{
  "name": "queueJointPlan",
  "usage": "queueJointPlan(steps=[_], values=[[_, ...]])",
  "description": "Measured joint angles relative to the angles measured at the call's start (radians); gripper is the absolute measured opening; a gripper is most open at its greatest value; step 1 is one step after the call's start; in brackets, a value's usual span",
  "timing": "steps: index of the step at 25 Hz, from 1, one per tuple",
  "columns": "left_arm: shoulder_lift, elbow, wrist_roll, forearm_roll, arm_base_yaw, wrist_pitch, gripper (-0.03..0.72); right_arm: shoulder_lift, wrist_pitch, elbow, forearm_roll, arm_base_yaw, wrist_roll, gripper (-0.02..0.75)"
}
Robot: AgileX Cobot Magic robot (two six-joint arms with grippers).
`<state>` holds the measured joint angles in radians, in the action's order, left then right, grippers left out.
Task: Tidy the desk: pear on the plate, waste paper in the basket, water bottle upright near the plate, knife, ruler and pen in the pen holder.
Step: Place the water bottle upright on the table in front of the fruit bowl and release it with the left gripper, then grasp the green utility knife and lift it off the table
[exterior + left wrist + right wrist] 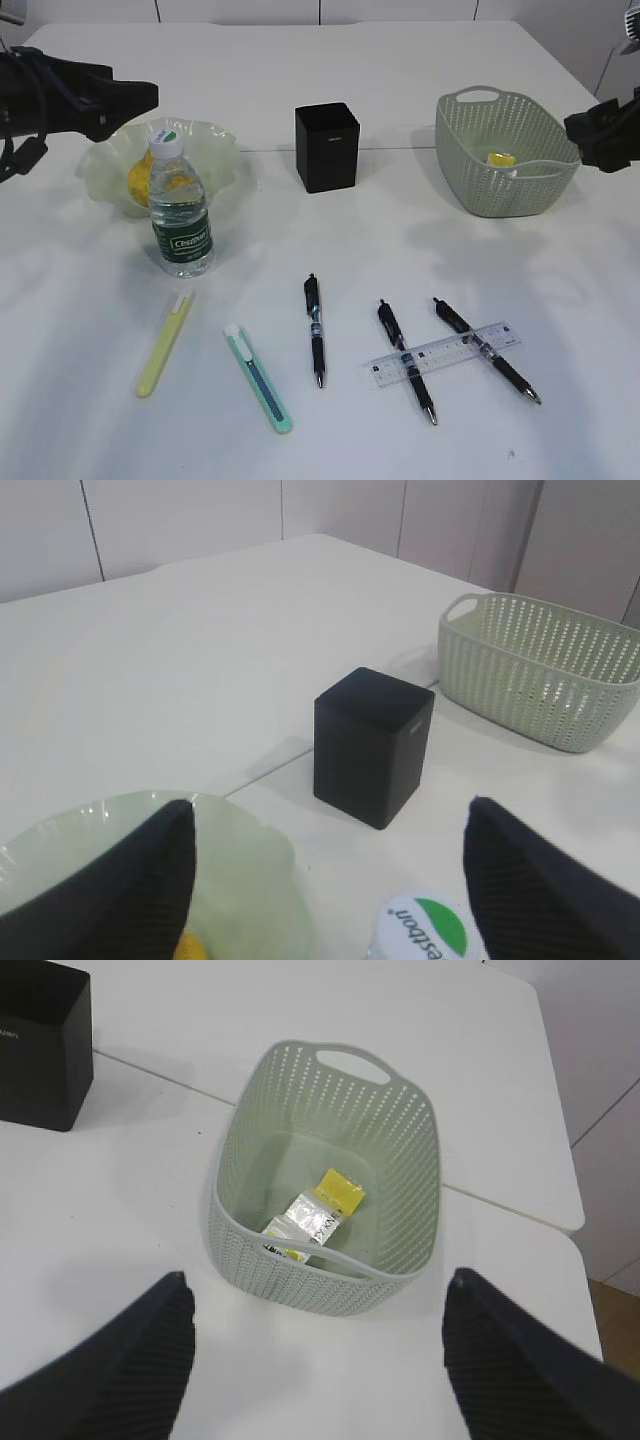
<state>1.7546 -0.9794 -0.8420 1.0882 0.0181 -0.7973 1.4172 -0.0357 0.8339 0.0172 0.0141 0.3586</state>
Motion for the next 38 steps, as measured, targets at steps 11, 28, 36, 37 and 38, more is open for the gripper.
queueJointPlan(steps=[11,28,36,37,38], values=[[-0.113,0.0,-0.043,0.0,0.0,0.167,0.591,-0.103,0.146,0.0,-0.002,0.028,-0.014,0.571],[-0.216,0.004,-0.141,-0.013,0.0,0.446,0.591,-0.157,0.267,0.0,-0.002,0.123,-0.014,0.571],[-0.216,0.004,-0.248,-0.026,0.0,0.61,0.558,-0.157,0.35,0.0,-0.002,0.195,-0.014,0.571],[-0.216,0.004,-0.255,-0.033,0.0,0.635,0.557,-0.157,0.355,0.0,-0.002,0.202,-0.014,0.571],[-0.216,0.004,-0.256,-0.045,0.0,0.661,0.556,-0.157,0.361,0.0,-0.002,0.21,-0.014,0.571]])
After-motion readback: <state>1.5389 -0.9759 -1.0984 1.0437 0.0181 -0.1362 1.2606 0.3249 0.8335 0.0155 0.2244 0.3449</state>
